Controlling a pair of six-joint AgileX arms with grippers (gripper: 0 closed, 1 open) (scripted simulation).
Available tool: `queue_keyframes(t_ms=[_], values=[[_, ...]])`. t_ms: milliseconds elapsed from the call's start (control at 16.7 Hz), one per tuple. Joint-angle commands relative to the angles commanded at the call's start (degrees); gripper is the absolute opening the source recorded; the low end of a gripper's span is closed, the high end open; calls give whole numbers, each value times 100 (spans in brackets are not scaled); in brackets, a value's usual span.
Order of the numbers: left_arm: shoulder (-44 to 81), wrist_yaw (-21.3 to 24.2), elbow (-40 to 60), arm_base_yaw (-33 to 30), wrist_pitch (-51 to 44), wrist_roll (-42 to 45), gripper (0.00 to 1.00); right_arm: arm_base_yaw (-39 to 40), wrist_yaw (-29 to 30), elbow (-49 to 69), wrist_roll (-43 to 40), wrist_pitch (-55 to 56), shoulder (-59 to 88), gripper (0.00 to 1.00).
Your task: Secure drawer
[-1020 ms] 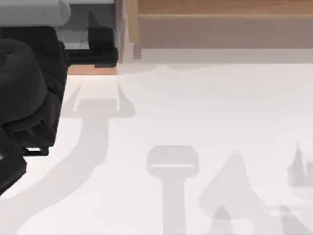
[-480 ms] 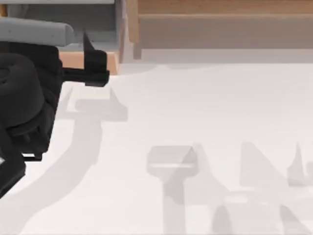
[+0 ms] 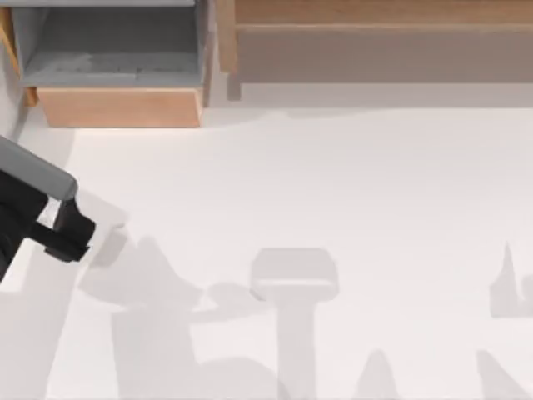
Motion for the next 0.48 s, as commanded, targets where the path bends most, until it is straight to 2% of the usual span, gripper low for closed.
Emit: queue_keyframes(t_ms=[300,480], values=[[1296,2287,-341,2020,1572,2401,100,0,0,0,0,0,0,100],[2036,3432,-100,3102,2526,3691,100,0,0,0,0,0,0,100]])
